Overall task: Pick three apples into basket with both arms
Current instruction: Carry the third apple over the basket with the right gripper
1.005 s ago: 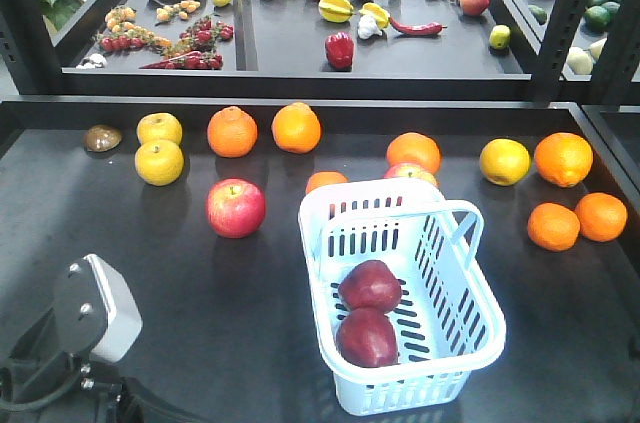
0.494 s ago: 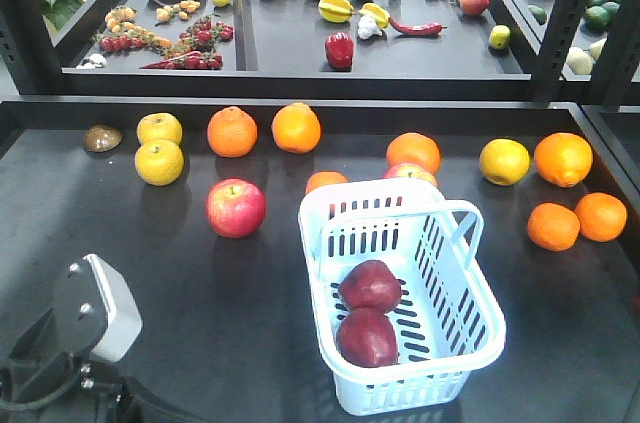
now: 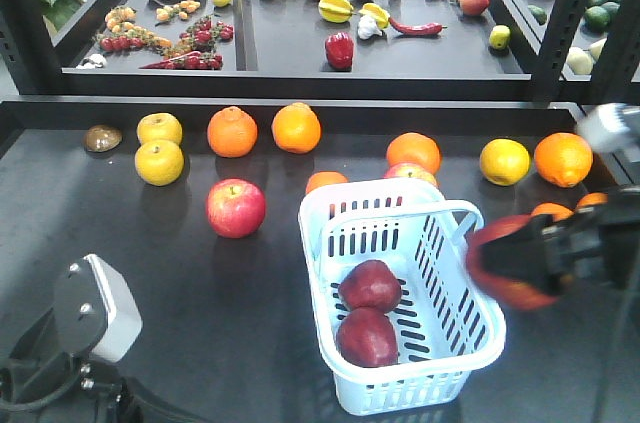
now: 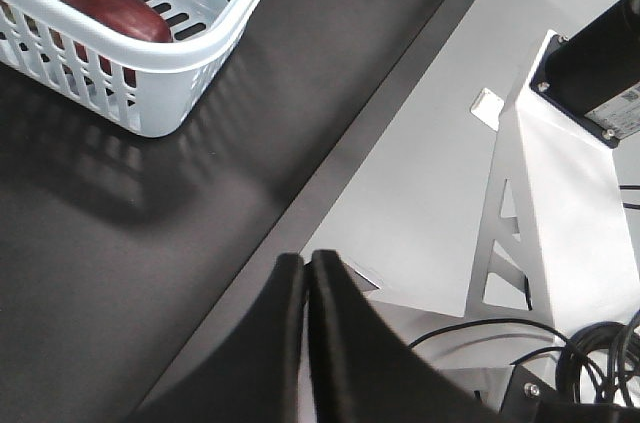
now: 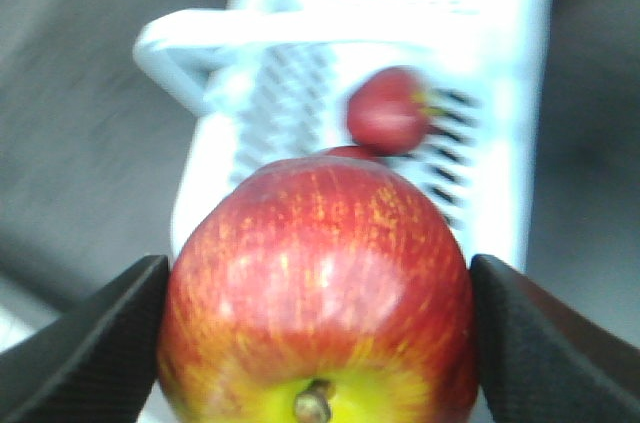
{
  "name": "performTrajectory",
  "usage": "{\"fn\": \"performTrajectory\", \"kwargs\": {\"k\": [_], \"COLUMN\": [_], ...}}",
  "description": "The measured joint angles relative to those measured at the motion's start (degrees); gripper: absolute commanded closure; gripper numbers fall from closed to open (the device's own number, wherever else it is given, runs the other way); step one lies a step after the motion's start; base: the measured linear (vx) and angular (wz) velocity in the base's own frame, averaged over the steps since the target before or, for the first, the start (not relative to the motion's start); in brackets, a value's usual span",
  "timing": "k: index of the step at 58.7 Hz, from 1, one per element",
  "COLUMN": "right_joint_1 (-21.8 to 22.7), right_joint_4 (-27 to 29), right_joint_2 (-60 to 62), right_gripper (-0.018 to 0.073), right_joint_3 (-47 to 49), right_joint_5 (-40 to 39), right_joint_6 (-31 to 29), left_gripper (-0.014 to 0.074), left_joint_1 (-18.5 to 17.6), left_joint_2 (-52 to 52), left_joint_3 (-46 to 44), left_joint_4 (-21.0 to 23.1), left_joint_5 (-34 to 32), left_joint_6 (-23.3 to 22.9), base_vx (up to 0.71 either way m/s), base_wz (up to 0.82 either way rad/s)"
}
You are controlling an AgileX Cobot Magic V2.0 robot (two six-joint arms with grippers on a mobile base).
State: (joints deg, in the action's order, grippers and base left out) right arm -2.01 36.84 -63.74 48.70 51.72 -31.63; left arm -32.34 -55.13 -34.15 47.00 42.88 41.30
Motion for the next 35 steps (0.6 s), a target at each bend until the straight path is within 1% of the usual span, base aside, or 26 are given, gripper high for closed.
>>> {"fn": "performTrajectory", "kwargs": {"k": [3, 8, 12, 17, 23, 27, 32, 35], "right_joint_1": [-3.4, -7.9, -11.0, -13.9, -16.2, -17.1, -17.3, -17.3], "right_joint_4": [0.0, 0.2, 0.3, 1.0, 3.3, 4.4, 5.2, 5.4], "right_joint_2": [-1.1, -3.8, -6.5, -9.8, -13.3, -15.0, -16.7, -17.2], "right_gripper": [0.0525, 0.0466, 0.0384, 0.0239, 0.0045, -0.0055, -0.0124, -0.0134], "right_joint_3": [0.0, 0.0, 0.0, 0.0, 0.0, 0.0, 0.0, 0.0], "right_joint_5": [-1.7, -5.6, -9.0, -13.6, -18.8, -21.2, -22.9, -23.4], "right_joint_6": [0.0, 0.0, -0.3, -1.4, -2.4, -2.7, -2.7, -2.7], "left_gripper": [0.0603, 0.0603, 0.0603, 0.0603, 0.0603, 0.0603, 0.0603, 0.0603], "left_joint_1": [0.0, 0.0, 0.0, 0.0, 0.0, 0.0, 0.0, 0.0], "left_joint_2": [0.0, 0.0, 0.0, 0.0, 0.0, 0.0, 0.0, 0.0], "left_joint_3": [0.0, 0.0, 0.0, 0.0, 0.0, 0.0, 0.0, 0.0], "left_joint_4": [0.0, 0.0, 0.0, 0.0, 0.0, 0.0, 0.0, 0.0], "left_joint_5": [0.0, 0.0, 0.0, 0.0, 0.0, 0.0, 0.0, 0.0], "left_joint_6": [0.0, 0.0, 0.0, 0.0, 0.0, 0.0, 0.0, 0.0], "base_vx": [0.00, 0.00, 0.00, 0.00, 0.00, 0.00, 0.00, 0.00], "base_wz": [0.00, 0.00, 0.00, 0.00, 0.00, 0.00, 0.00, 0.00]}}
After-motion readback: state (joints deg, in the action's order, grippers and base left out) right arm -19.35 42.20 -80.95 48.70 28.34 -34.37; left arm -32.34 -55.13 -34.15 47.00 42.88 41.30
